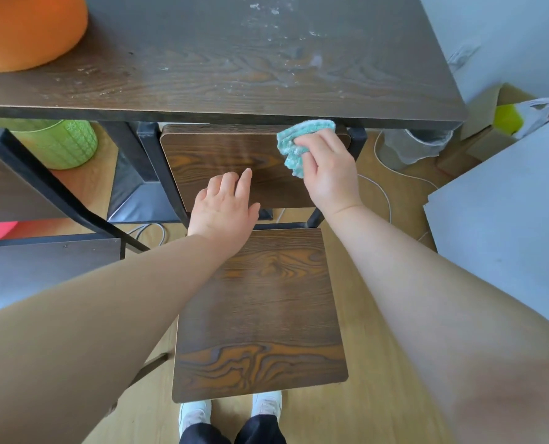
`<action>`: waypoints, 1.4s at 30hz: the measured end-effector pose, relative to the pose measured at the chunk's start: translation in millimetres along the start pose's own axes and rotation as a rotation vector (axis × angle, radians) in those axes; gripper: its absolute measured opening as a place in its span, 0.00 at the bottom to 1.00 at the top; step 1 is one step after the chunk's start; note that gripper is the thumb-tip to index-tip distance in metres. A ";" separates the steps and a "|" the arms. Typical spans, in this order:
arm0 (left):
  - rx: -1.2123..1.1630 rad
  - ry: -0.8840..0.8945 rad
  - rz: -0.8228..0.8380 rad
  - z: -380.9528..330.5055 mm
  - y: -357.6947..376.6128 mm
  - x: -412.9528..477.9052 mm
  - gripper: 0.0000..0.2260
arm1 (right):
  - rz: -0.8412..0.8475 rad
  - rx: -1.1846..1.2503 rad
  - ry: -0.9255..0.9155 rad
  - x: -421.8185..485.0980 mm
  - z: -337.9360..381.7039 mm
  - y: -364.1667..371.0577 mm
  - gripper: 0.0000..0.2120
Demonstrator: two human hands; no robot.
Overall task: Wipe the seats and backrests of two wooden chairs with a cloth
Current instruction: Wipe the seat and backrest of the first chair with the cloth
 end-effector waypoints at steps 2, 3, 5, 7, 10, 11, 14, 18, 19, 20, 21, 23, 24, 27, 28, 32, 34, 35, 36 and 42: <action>-0.007 0.001 0.020 0.9 10.7 -2.4 0.27 | 0.026 0.008 0.008 -4.7 -4.3 8.6 0.10; -0.009 -0.001 0.030 2.1 16.6 -4.5 0.27 | 0.052 -0.001 0.006 -9.4 -6.8 15.8 0.09; -0.014 -0.010 0.047 5.7 27.8 -9.1 0.27 | 0.125 -0.040 0.000 -22.8 -14.0 34.9 0.10; -0.018 -0.019 0.063 10.2 38.3 -13.1 0.27 | 0.189 -0.072 0.011 -36.3 -24.0 53.8 0.10; -0.015 -0.023 0.102 14.5 53.4 -18.8 0.27 | 0.226 -0.079 0.032 -51.1 -37.6 74.7 0.11; -0.012 -0.025 0.114 15.9 57.7 -20.8 0.28 | 0.241 -0.076 0.045 -55.6 -41.2 81.0 0.11; -0.004 -0.033 0.130 21.1 65.8 -27.0 0.28 | 0.306 -0.088 0.086 -68.5 -48.8 98.6 0.12; 0.008 -0.053 0.129 27.5 68.6 -31.3 0.28 | 0.390 -0.121 0.147 -78.2 -60.0 118.5 0.11; 0.011 -0.058 0.130 28.1 68.9 -32.2 0.28 | 0.404 -0.127 0.151 -80.3 -62.0 122.4 0.10; 0.012 -0.061 0.131 28.4 69.3 -33.2 0.28 | 0.421 -0.138 0.151 -82.7 -63.7 126.0 0.10; 0.012 -0.063 0.132 28.3 69.1 -34.5 0.28 | 0.443 -0.149 0.155 -85.4 -65.6 129.3 0.10; 0.013 -0.061 0.133 26.3 68.2 -37.4 0.28 | 0.482 -0.147 0.193 -89.6 -71.2 132.5 0.11; 0.016 -0.058 0.133 24.4 67.4 -38.2 0.28 | 0.483 -0.123 0.225 -90.4 -73.6 130.4 0.11; 0.025 -0.046 0.129 14.9 61.8 -36.3 0.28 | 0.372 0.036 0.328 -86.9 -76.0 105.4 0.09; 0.025 -0.040 0.124 10.6 59.0 -34.2 0.28 | 0.314 0.090 0.347 -83.6 -75.3 92.0 0.09; 0.013 -0.018 0.075 -6.5 42.8 -22.0 0.28 | 0.147 0.189 0.332 -63.8 -66.1 35.4 0.08; 0.006 -0.013 0.051 -13.9 35.3 -15.8 0.27 | 0.079 0.209 0.307 -50.0 -62.9 10.0 0.09; 0.006 -0.008 0.043 -17.5 32.7 -12.7 0.27 | 0.052 0.211 0.296 -41.9 -62.3 -0.8 0.09; 0.008 0.001 0.037 -21.1 30.8 -9.5 0.27 | 0.028 0.211 0.281 -33.2 -61.6 -10.2 0.09; -0.010 -0.002 0.032 -28.0 31.7 4.9 0.28 | 0.003 0.110 0.132 -3.2 -56.8 -21.2 0.07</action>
Point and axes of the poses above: each hand's wrist, its own x-axis towards the middle knuckle, its own y-axis out of the palm, z = x × y, the point moved 10 cm from there along x, towards the middle knuckle, and after that the axes turned 13 degrees about y, right-handed, at the moved point
